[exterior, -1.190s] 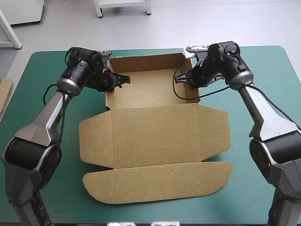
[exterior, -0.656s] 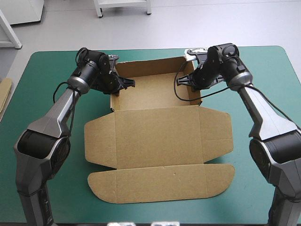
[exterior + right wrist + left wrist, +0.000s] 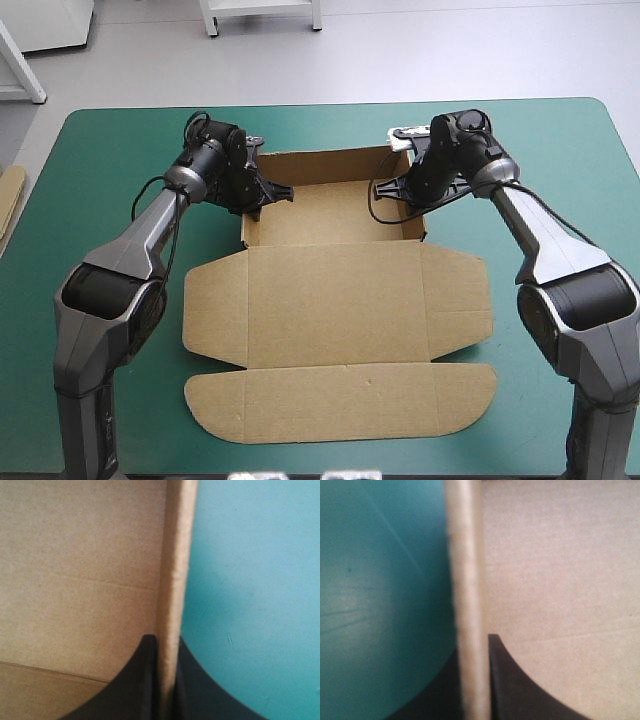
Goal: Fold the box
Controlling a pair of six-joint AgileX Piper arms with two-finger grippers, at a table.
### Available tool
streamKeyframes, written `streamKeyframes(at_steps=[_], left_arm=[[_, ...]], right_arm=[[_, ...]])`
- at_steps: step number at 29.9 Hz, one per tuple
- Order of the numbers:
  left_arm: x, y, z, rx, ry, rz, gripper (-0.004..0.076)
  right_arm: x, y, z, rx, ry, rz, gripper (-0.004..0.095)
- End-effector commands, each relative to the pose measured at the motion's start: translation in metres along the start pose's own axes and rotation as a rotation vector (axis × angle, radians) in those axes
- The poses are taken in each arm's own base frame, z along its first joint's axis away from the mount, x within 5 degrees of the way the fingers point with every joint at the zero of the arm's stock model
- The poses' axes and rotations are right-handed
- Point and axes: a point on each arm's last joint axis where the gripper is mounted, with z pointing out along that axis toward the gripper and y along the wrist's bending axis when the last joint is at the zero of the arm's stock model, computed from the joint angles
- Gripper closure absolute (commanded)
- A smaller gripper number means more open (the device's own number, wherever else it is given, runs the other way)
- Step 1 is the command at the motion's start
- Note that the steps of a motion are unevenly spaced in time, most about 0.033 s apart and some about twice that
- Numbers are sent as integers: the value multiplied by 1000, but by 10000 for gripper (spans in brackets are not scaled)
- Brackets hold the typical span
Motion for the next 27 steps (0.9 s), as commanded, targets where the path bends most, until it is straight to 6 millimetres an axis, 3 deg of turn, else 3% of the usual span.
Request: streamKeyframes(at_steps=[1,7,15,17,20,24,27], left_arm=[[1,9,-29,-61,-27,39,732],[0,9,-26,-66,-20,54,732],[-3,8,-27,-61,-61,84,701],[-4,8,-28,-59,-69,84,644],[-7,7,-33,-53,-88,83,485],[-10,6,-41,-48,-118,83,254],[-14,5,-49,-41,-150,82,182]], right_arm=[[1,-11,-24,65,-18,-45,911],[-1,-12,-9,67,11,-43,911],[-6,-10,-17,63,-36,-69,910],[-8,-10,-21,62,-51,-74,885],[-11,-9,-25,60,-69,-83,780],[-14,-8,-33,57,-94,-85,527],[-17,-7,-39,55,-113,-86,352]])
